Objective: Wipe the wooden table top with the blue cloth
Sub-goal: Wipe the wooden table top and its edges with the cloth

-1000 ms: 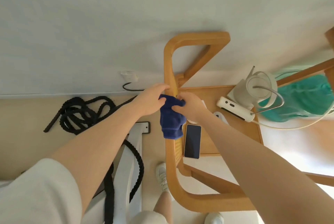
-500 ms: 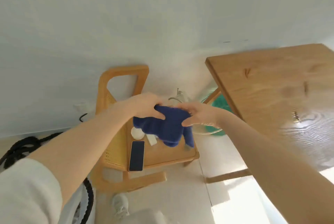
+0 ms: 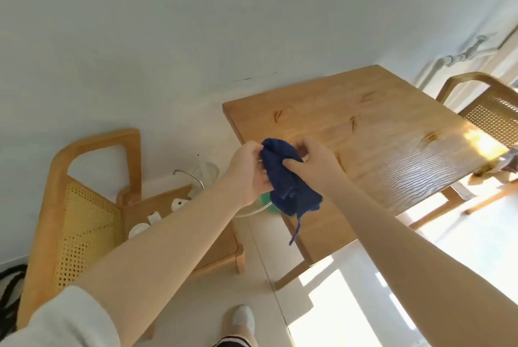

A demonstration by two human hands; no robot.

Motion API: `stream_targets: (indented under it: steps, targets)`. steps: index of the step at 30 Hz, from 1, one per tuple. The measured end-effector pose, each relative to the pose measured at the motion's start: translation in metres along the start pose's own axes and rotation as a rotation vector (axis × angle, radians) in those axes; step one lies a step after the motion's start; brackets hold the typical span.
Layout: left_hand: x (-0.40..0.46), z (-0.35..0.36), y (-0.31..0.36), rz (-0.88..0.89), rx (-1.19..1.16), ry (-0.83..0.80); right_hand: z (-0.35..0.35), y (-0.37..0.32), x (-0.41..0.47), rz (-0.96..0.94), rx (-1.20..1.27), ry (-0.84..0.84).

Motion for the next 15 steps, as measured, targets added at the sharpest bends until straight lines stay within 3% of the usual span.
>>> stream_targets:
  steps: [2,6,8,10,15]
  targets:
    - [0.017,0.029,-0.004,-0.019,0.013,-0.041,-0.011,0.014,0.001,-0.002,-0.014,0.033]
    - [0.07,0.06,0.003,-0.029,0.053,-0.017,-0.012,0.037,0.016,-0.179,-0.116,-0.1]
    - [0.098,0.065,0.018,0.008,0.035,0.003,-0.033,0.053,0.03,-0.256,-0.183,-0.002]
    - [0.119,0.079,0.03,-0.002,0.007,-0.061,-0.055,0.074,0.046,-0.224,-0.165,0.097]
    - [0.158,0.098,0.051,-0.098,0.082,-0.174,-0.042,0.105,0.096,-0.198,-0.073,-0.011]
Point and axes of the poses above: each hand's wrist, its own x-axis towards the middle knuckle, its own z-axis out of the palm, y = z × x, the point moved 9 cm from there along x, towards the middle knuckle, and after that the axes turned 8 degrees about -z, right-handed, at the moved point
